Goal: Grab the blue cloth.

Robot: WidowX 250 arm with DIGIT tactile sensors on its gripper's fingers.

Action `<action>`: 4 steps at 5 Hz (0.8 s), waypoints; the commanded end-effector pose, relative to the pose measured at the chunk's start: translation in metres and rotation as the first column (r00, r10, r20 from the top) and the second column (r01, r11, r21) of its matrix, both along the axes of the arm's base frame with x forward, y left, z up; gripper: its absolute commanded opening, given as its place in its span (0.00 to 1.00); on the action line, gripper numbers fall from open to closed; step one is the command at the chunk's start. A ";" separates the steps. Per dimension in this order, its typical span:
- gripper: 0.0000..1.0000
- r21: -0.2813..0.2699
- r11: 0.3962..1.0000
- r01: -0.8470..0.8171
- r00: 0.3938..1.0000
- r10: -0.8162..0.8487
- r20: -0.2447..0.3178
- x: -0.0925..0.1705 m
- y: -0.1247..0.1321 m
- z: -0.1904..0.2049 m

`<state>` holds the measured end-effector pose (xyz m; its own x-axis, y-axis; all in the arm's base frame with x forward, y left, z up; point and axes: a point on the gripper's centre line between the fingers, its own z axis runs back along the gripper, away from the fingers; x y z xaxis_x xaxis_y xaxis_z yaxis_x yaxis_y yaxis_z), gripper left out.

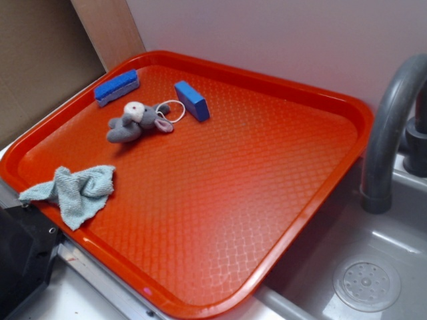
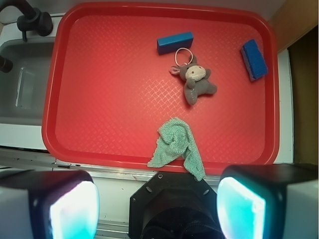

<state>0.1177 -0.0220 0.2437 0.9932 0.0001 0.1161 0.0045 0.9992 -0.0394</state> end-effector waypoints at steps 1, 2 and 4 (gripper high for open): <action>1.00 0.000 1.000 0.000 1.000 0.000 0.000 0.000 0.000 0.000; 1.00 0.029 1.000 -0.004 1.000 0.004 -0.014 0.019 0.019 -0.041; 1.00 -0.042 0.999 -0.029 0.998 0.026 -0.064 0.020 0.039 -0.142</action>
